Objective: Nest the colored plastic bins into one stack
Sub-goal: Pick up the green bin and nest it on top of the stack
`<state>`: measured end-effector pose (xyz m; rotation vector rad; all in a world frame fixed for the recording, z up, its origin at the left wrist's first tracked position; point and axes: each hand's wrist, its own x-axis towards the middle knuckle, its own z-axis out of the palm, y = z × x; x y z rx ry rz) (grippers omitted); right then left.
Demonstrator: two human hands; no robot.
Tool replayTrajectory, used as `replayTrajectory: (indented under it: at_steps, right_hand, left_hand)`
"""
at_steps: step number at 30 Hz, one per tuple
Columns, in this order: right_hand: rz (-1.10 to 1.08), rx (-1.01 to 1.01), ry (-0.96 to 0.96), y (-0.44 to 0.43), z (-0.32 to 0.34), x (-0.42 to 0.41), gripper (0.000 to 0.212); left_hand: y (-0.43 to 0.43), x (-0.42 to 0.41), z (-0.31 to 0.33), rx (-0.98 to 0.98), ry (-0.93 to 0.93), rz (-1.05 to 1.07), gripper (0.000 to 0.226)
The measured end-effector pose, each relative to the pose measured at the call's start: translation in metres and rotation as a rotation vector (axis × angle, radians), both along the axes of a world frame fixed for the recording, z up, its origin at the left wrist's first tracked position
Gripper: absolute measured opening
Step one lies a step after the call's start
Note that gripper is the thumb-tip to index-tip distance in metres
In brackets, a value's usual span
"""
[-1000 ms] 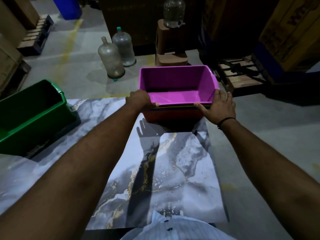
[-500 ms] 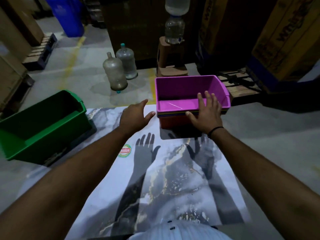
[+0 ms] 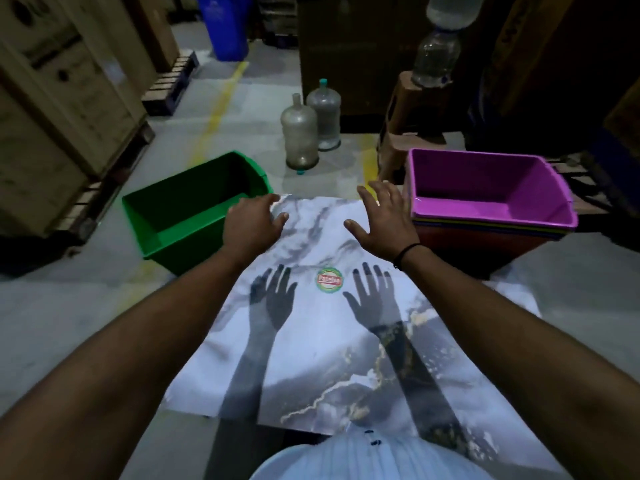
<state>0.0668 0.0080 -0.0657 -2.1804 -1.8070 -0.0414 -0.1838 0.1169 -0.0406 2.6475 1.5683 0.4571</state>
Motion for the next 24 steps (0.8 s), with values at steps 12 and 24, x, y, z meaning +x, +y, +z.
replayTrajectory:
  at_steps: [12,24]
  right_hand:
    - [0.211,-0.084,-0.029,0.051,-0.012,-0.112,0.072]
    - [0.194,-0.111,-0.003,0.057,-0.026,-0.131,0.069]
  left_hand:
    - [0.035,-0.134,-0.036,-0.246,0.204,0.244,0.071]
    - [0.052,-0.146,-0.064,-0.247,0.039,0.269,0.048]
